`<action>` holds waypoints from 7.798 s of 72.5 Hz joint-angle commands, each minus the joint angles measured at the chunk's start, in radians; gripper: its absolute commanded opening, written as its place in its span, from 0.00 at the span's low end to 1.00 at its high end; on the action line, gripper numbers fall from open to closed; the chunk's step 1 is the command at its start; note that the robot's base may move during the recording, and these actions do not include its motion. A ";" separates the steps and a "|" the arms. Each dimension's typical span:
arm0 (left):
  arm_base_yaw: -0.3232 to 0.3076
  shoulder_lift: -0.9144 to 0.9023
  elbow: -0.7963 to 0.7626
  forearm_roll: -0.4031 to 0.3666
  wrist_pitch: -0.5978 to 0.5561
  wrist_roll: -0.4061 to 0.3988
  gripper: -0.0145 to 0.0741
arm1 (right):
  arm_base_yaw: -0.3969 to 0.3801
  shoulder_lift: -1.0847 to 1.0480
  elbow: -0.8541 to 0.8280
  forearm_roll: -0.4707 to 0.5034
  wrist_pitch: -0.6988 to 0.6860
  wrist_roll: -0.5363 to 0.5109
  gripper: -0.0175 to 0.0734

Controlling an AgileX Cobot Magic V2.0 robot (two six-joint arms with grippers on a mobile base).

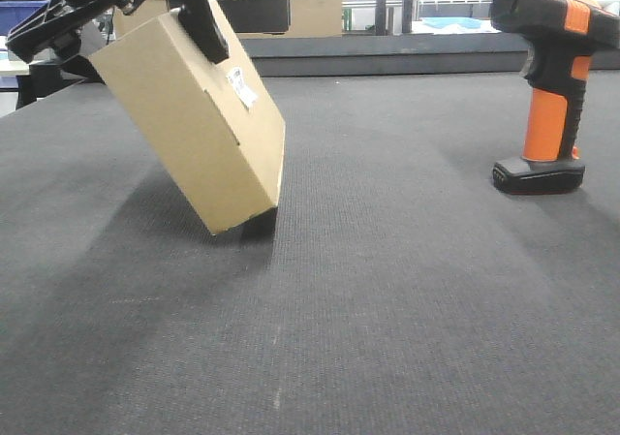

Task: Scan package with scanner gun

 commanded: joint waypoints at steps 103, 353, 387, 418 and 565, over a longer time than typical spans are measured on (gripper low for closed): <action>-0.006 -0.010 -0.010 -0.005 0.005 -0.007 0.04 | 0.186 1.071 -0.008 0.097 -1.053 0.051 0.81; -0.006 -0.010 -0.010 -0.030 0.005 -0.007 0.04 | 0.186 1.182 -0.260 0.230 -1.013 -0.074 0.01; -0.006 -0.010 -0.010 -0.030 0.007 -0.007 0.04 | 0.186 1.275 -0.260 0.127 -1.157 0.071 0.01; -0.006 -0.010 -0.010 -0.030 0.007 -0.007 0.04 | 0.186 1.275 -0.260 0.128 -1.129 0.071 0.01; 0.020 -0.148 -0.010 0.483 0.183 -0.007 0.04 | 0.186 0.629 0.099 0.049 -0.712 0.071 0.47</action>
